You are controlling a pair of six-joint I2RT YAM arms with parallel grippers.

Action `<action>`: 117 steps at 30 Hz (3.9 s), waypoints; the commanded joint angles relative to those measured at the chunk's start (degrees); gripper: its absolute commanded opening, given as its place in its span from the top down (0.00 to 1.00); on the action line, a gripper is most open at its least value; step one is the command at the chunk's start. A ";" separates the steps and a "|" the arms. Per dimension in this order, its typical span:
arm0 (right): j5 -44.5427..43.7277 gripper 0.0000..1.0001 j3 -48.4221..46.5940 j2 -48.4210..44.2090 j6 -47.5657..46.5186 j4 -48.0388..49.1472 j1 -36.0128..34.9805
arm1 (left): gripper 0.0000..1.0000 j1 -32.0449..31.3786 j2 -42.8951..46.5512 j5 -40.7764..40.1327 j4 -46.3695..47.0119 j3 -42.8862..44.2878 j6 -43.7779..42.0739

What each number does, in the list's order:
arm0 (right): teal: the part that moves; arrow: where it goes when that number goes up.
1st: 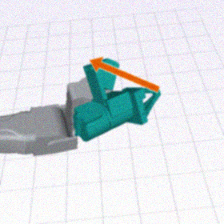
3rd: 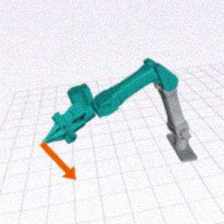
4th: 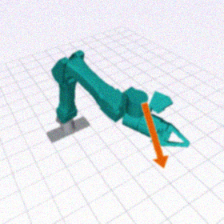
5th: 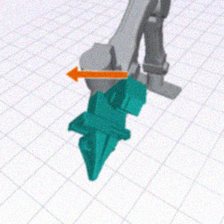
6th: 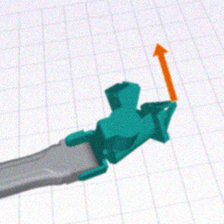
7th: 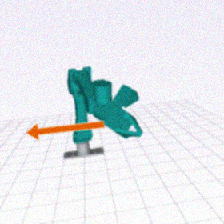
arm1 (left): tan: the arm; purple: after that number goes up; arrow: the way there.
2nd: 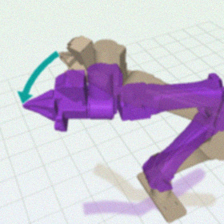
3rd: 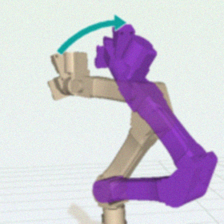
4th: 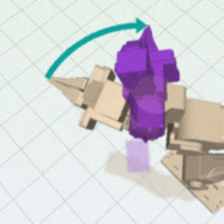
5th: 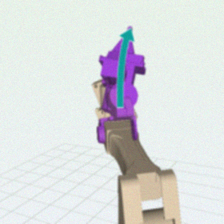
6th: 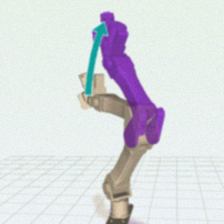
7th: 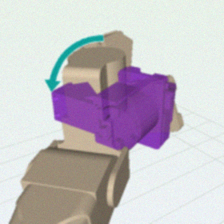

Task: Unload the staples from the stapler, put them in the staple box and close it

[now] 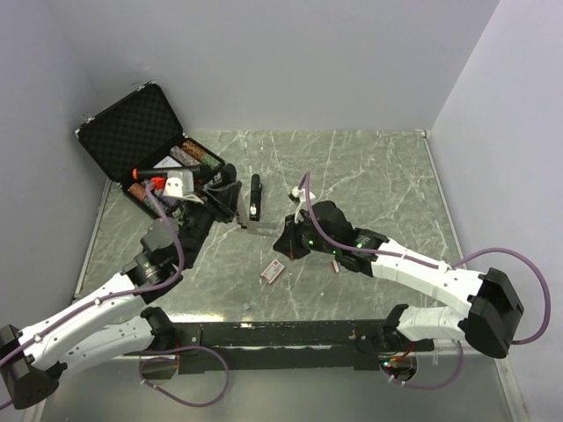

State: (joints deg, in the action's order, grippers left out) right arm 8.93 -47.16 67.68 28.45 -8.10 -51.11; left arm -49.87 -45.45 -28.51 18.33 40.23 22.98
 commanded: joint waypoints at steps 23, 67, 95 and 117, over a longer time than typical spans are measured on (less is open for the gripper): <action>-4.27 1.00 -1.62 10.46 12.95 13.37 3.38 | 0.99 -0.14 8.10 4.25 -3.65 2.31 3.74; -4.89 1.00 -1.54 -1.93 -0.59 5.81 8.04 | 0.99 1.52 -24.31 -0.76 -22.10 21.37 2.95; 3.99 1.00 6.37 -8.44 1.53 9.07 9.45 | 0.99 24.29 -53.68 12.07 -24.84 32.99 1.01; 3.55 1.00 7.34 -10.90 0.12 5.55 9.45 | 0.52 24.29 -62.04 9.09 -22.19 34.74 2.95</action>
State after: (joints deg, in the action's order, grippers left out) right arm 12.12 -40.03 57.54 29.06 -3.16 -41.95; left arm -25.47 -108.62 -17.91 -7.49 71.72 24.97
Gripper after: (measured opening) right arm 0.007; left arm 0.404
